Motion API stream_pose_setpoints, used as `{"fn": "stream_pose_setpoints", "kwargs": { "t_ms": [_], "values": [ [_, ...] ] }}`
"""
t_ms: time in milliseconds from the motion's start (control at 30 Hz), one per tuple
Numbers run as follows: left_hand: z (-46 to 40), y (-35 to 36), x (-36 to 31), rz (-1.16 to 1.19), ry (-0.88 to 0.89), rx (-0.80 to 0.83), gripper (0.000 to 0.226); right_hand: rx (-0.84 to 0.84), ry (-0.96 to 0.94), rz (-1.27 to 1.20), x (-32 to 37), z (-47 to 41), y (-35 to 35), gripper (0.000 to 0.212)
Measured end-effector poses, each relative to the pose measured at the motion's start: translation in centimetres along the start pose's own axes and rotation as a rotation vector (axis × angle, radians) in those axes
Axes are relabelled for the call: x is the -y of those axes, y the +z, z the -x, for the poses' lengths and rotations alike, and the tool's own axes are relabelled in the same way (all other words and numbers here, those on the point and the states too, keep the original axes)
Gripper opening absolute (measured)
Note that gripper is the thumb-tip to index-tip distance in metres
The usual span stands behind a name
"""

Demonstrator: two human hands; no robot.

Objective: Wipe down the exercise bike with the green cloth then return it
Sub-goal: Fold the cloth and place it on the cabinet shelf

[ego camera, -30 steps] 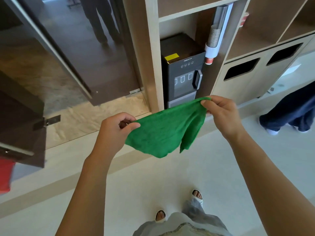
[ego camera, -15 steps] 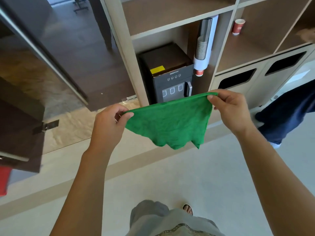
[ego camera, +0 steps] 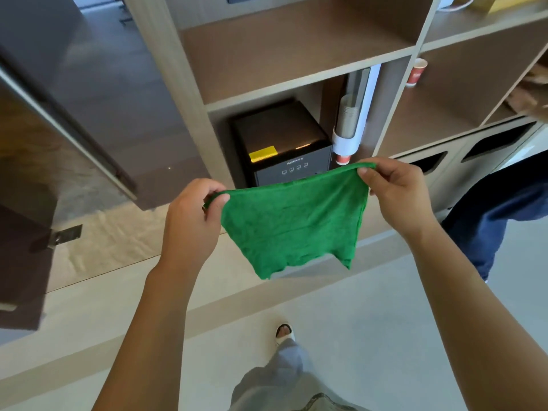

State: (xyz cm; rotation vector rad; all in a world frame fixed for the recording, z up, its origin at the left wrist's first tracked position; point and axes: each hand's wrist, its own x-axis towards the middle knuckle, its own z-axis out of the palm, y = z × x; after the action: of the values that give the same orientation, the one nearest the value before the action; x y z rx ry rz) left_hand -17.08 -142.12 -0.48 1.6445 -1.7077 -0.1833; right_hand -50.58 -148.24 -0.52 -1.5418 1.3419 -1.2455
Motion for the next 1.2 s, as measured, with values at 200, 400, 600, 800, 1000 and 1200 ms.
{"fn": "stream_pose_setpoints", "kwargs": {
  "t_ms": [200,400,600,800,1000,1200],
  "values": [
    [-6.5,1.0,0.1,0.084,0.097,-0.069,0.007,-0.040,-0.033,0.021,1.0,-7.0,0.7,0.017],
    [-12.4,2.6,-1.3,0.178,0.180,-0.185,0.006,-0.102,-0.122,0.017,2.6,-12.8,1.8,0.018],
    [-16.4,3.5,-2.3,0.193,0.148,-0.249,0.005,-0.093,-0.173,0.070,3.7,-17.6,1.3,0.027],
    [-21.0,4.8,-3.1,0.169,0.058,-0.346,0.007,-0.067,-0.253,0.090,4.1,-23.5,-0.1,0.020],
    [-25.0,6.0,-4.1,0.073,-0.032,-0.421,0.011,0.052,-0.319,0.109,3.5,-30.4,-1.7,0.017],
    [-27.8,7.3,-4.1,0.062,-0.174,-0.463,0.011,0.165,-0.318,0.142,2.6,-36.0,-1.6,0.020]
  ]
}}
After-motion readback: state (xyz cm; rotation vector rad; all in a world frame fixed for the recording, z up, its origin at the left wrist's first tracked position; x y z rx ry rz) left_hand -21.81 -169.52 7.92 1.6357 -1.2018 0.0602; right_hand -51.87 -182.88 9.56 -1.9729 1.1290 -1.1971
